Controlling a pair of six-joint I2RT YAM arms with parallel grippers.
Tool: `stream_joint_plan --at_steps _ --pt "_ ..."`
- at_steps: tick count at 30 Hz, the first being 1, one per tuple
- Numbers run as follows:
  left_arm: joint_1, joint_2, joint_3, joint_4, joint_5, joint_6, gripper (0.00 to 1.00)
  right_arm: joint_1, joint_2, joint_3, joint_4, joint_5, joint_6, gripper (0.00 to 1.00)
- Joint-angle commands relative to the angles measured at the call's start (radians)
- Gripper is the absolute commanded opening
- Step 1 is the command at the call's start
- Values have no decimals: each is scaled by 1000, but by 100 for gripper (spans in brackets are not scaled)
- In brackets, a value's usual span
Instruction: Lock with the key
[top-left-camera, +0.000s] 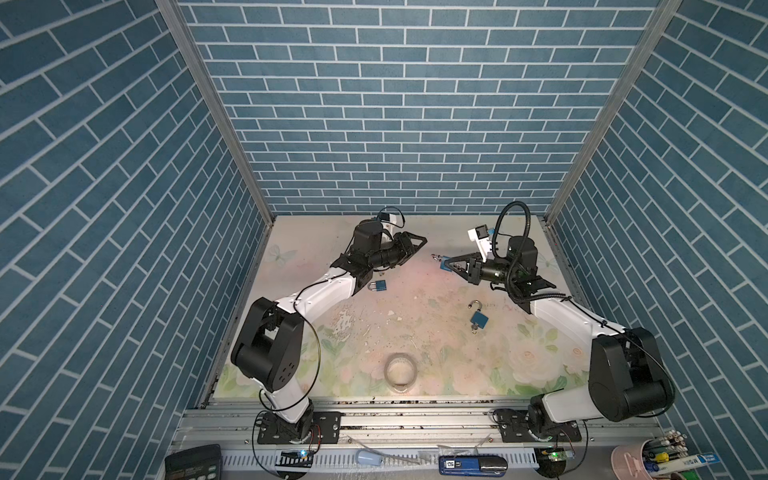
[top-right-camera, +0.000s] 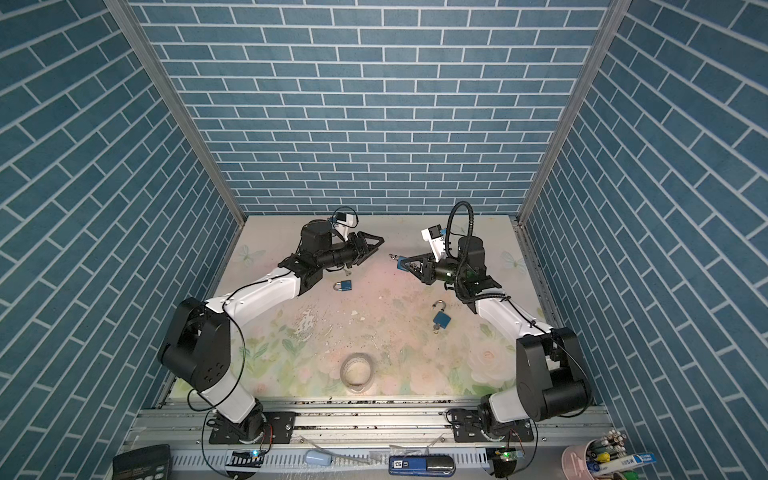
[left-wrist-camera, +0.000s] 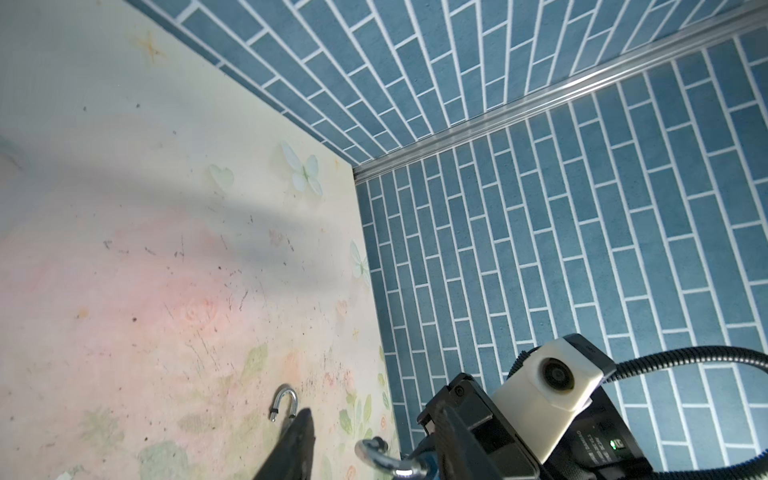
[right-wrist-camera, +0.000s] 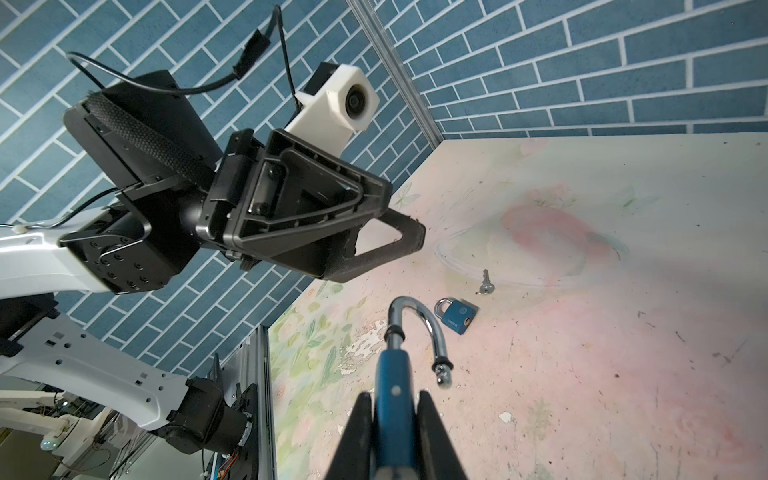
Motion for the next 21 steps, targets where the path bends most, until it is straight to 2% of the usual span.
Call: stream_joint_plan --at_steps 1,5,10,13,17,21 --pt "-3 14 11 71 42 129 46 1 8 42 22 -48 10 0" --pt "-10 8 -7 96 80 280 47 -1 10 55 19 -54 19 0" --pt "-12 24 -23 148 141 379 49 -2 11 64 -2 -57 19 0" --pt "-12 65 -14 211 211 369 50 -2 17 69 -4 -60 28 0" --pt "-12 125 -23 399 305 264 48 -2 25 76 -5 -62 36 0" --pt "-12 126 -51 455 318 246 46 -2 33 82 -6 -58 38 0"
